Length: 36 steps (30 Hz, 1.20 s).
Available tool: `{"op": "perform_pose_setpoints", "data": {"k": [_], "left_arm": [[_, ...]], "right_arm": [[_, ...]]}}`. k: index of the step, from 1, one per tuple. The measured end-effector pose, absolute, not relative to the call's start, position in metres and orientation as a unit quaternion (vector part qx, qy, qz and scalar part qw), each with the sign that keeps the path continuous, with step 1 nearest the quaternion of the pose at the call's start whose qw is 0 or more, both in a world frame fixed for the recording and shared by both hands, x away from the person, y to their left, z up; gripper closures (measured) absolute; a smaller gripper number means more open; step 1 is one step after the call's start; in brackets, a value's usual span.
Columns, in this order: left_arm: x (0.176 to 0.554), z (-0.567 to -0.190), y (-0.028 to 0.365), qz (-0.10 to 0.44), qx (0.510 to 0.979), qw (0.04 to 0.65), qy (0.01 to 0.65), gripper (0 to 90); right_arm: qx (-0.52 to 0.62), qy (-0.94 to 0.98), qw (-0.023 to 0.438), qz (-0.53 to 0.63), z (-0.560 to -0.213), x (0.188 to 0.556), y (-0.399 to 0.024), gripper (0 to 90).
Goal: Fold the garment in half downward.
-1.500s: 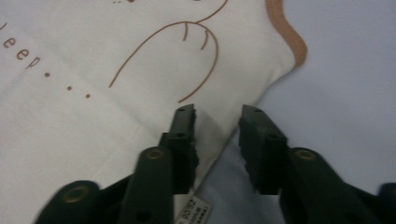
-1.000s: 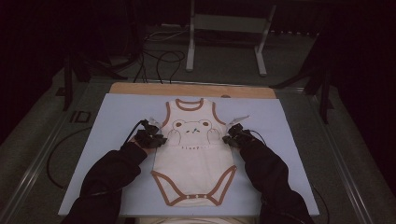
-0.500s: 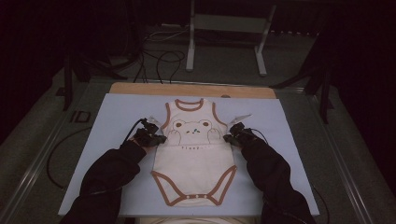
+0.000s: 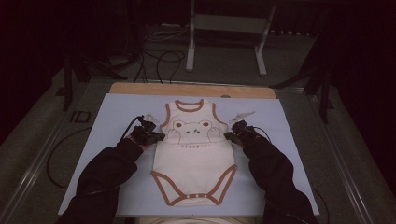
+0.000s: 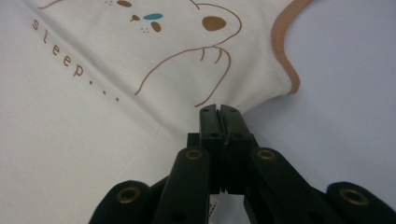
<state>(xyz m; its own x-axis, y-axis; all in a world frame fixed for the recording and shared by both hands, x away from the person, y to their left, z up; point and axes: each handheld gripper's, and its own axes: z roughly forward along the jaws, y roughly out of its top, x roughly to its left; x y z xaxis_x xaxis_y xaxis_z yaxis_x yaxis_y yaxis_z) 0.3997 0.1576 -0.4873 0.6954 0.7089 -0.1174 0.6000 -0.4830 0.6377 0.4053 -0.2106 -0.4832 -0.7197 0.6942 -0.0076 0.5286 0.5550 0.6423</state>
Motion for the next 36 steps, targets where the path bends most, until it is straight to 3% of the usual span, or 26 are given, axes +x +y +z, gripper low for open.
{"op": "perform_pose_setpoints", "data": {"k": [14, 36], "left_arm": [[0.393, -0.472, 0.159, 0.080, 0.862, 0.346, 0.363, 89.2], [0.349, -0.461, 0.161, 0.069, 0.879, 0.349, 0.317, 89.1]], "right_arm": [[0.342, 0.870, 0.140, 0.327, -0.468, 0.394, -0.213, 90.0], [0.309, 0.871, 0.139, 0.356, -0.453, 0.335, -0.219, 90.0]]}}
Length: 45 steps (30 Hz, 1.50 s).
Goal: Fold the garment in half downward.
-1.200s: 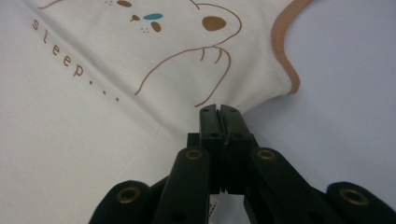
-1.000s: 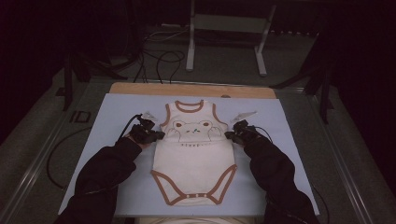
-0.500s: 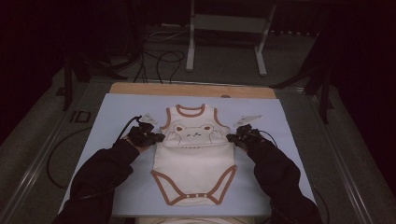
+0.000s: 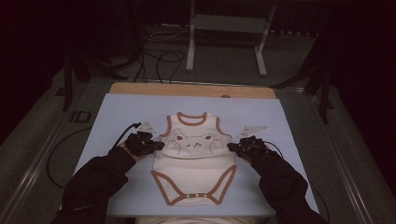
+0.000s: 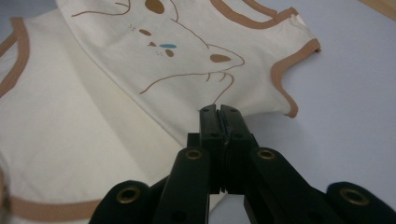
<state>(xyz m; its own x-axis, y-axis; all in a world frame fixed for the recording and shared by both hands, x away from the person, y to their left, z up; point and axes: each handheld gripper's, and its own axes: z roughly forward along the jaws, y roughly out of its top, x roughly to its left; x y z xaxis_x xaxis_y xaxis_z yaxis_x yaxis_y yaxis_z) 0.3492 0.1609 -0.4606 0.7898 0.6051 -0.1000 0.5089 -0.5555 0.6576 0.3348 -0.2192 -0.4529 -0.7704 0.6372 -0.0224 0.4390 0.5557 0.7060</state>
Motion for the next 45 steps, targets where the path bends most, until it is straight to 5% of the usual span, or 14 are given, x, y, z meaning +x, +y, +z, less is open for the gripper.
{"op": "perform_pose_setpoints", "data": {"k": [45], "left_arm": [[0.252, -0.490, 0.164, 0.045, 0.909, 0.339, 0.238, 88.9]], "right_arm": [[0.306, 0.873, 0.072, 0.374, -0.477, 0.230, -0.236, 89.9]]}}
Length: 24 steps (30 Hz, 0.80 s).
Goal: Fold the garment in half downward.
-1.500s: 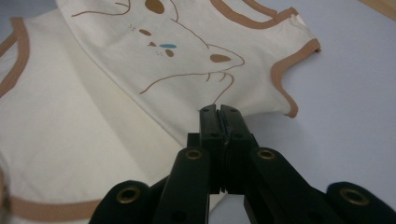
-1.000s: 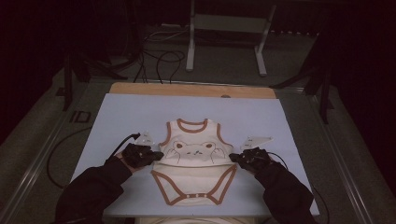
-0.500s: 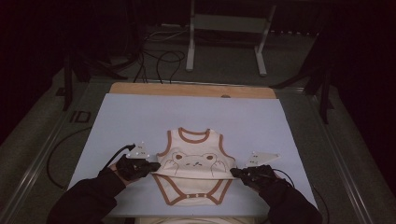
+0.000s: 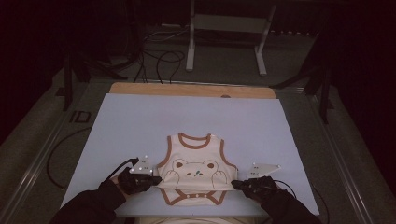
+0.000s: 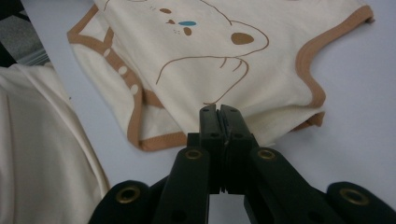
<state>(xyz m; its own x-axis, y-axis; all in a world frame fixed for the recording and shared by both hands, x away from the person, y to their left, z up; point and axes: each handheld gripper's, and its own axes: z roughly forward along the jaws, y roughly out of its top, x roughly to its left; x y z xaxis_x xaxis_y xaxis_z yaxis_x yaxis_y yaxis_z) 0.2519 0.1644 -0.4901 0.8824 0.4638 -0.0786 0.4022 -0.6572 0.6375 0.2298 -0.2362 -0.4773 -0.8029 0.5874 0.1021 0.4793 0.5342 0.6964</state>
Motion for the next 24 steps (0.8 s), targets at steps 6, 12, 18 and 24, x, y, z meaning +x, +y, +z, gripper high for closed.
{"op": "perform_pose_setpoints", "data": {"k": [6, 12, 18, 24], "left_arm": [[0.246, -0.495, 0.164, 0.034, 0.912, 0.334, 0.235, 88.8], [0.244, -0.504, 0.164, 0.025, 0.912, 0.334, 0.236, 88.5], [0.244, -0.509, 0.166, 0.019, 0.913, 0.334, 0.233, 88.1], [0.244, -0.511, 0.166, 0.015, 0.912, 0.339, 0.230, 85.0]], "right_arm": [[0.313, 0.874, 0.061, 0.368, -0.486, 0.225, -0.237, 89.9], [0.317, 0.876, 0.052, 0.360, -0.496, 0.223, -0.239, 89.8], [0.322, 0.880, 0.043, 0.346, -0.507, 0.224, -0.239, 89.2], [0.323, 0.880, 0.038, 0.347, -0.511, 0.225, -0.240, 88.5]]}}
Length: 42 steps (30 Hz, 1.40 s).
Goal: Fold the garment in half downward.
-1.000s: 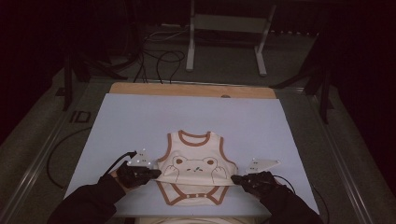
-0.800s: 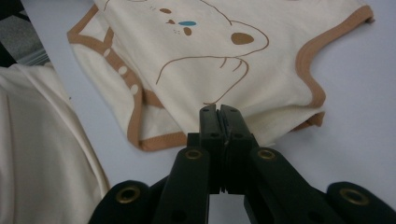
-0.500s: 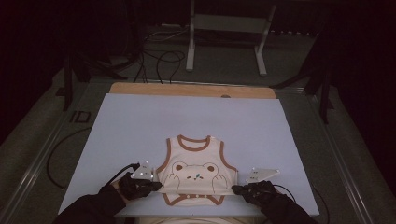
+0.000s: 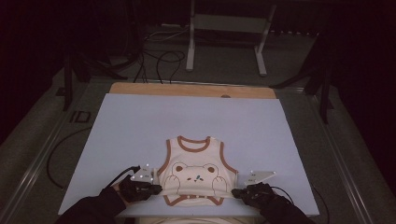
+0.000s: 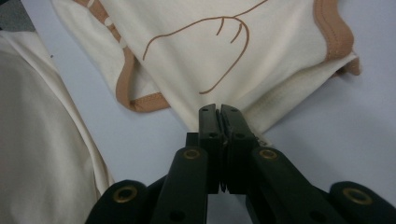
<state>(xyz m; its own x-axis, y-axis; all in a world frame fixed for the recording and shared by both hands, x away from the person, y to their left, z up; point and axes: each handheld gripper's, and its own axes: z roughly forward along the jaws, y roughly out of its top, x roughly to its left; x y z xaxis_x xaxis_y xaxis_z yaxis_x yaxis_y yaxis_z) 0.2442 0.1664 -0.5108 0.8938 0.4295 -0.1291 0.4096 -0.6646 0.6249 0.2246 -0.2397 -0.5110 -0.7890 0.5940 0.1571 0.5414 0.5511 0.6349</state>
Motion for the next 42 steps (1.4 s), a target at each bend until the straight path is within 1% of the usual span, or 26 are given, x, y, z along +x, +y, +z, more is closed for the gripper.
{"op": "perform_pose_setpoints", "data": {"k": [5, 7, 9, 10, 11, 12, 13, 14, 15, 17, 18, 19, 20, 21, 22, 23, 25, 26, 27, 29, 30, 31, 36, 42], "left_arm": [[0.244, -0.511, 0.166, 0.014, 0.912, 0.338, 0.231, 83.4], [0.244, -0.510, 0.165, 0.013, 0.913, 0.338, 0.230, 81.5], [0.243, -0.509, 0.164, 0.005, 0.913, 0.338, 0.227, 75.1], [0.243, -0.508, 0.164, 0.005, 0.916, 0.335, 0.220, 68.9], [0.242, -0.508, 0.164, 0.008, 0.915, 0.337, 0.223, 65.0], [0.242, -0.507, 0.164, 0.010, 0.914, 0.340, 0.223, 60.8], [0.243, -0.505, 0.165, 0.009, 0.910, 0.347, 0.225, 57.4], [0.243, -0.503, 0.167, 0.010, 0.909, 0.351, 0.226, 55.4], [0.243, -0.501, 0.168, 0.011, 0.906, 0.355, 0.230, 53.4], [0.244, -0.498, 0.169, 0.015, 0.906, 0.357, 0.229, 48.4], [0.245, -0.494, 0.171, 0.018, 0.902, 0.363, 0.232, 45.4], [0.246, -0.492, 0.171, 0.019, 0.901, 0.366, 0.232, 41.5], [0.247, -0.489, 0.172, 0.020, 0.901, 0.366, 0.233, 39.0], [0.248, -0.487, 0.173, 0.022, 0.900, 0.369, 0.232, 36.1], [0.248, -0.484, 0.173, 0.021, 0.899, 0.370, 0.233, 31.9], [0.250, -0.482, 0.173, 0.023, 0.899, 0.370, 0.233, 28.5], [0.252, -0.477, 0.175, 0.016, 0.899, 0.372, 0.231, 19.7], [0.254, -0.475, 0.176, 0.014, 0.900, 0.374, 0.225, 13.6], [0.254, -0.474, 0.176, 0.020, 0.899, 0.375, 0.225, 11.1], [0.257, -0.470, 0.175, 0.021, 0.900, 0.375, 0.223, 3.9], [0.259, -0.468, 0.176, 0.022, 0.900, 0.375, 0.219, 1.0], [0.260, -0.466, 0.176, 0.024, 0.900, 0.377, 0.217, 0.1], [0.270, -0.454, 0.178, 0.035, 0.897, 0.387, 0.211, 0.0], [0.283, -0.442, 0.178, 0.043, 0.895, 0.394, 0.204, 0.0]], "right_arm": [[0.322, 0.879, 0.036, 0.351, -0.512, 0.225, -0.241, 88.3], [0.322, 0.878, 0.032, 0.353, -0.512, 0.226, -0.242, 86.8], [0.321, 0.878, 0.025, 0.354, -0.512, 0.226, -0.242, 80.1], [0.318, 0.878, 0.027, 0.355, -0.511, 0.225, -0.241, 73.2], [0.321, 0.877, 0.026, 0.357, -0.510, 0.225, -0.241, 67.4], [0.322, 0.875, 0.027, 0.360, -0.509, 0.225, -0.241, 65.0], [0.322, 0.872, 0.031, 0.367, -0.508, 0.225, -0.242, 58.3], [0.320, 0.871, 0.034, 0.371, -0.506, 0.225, -0.242, 53.6], [0.318, 0.872, 0.037, 0.372, -0.504, 0.225, -0.243, 51.2], [0.310, 0.872, 0.044, 0.376, -0.500, 0.225, -0.244, 43.6], [0.311, 0.871, 0.045, 0.377, -0.498, 0.225, -0.244, 42.2], [0.310, 0.871, 0.045, 0.379, -0.496, 0.225, -0.245, 39.1], [0.306, 0.871, 0.048, 0.382, -0.494, 0.225, -0.245, 34.8], [0.306, 0.870, 0.052, 0.384, -0.492, 0.225, -0.246, 33.5], [0.306, 0.870, 0.052, 0.384, -0.490, 0.226, -0.247, 31.9], [0.306, 0.869, 0.054, 0.386, -0.487, 0.227, -0.247, 26.9], [0.310, 0.865, 0.055, 0.390, -0.482, 0.228, -0.248, 21.2], [0.306, 0.866, 0.052, 0.392, -0.480, 0.229, -0.249, 15.8], [0.305, 0.865, 0.053, 0.396, -0.477, 0.229, -0.249, 13.4], [0.303, 0.863, 0.052, 0.400, -0.473, 0.232, -0.250, 12.8], [0.303, 0.862, 0.056, 0.402, -0.471, 0.233, -0.250, 11.0], [0.302, 0.861, 0.058, 0.405, -0.468, 0.234, -0.251, 10.2], [0.303, 0.852, 0.072, 0.422, -0.458, 0.240, -0.254, 10.0], [0.295, 0.845, 0.105, 0.433, -0.437, 0.253, -0.259, 10.0]]}}
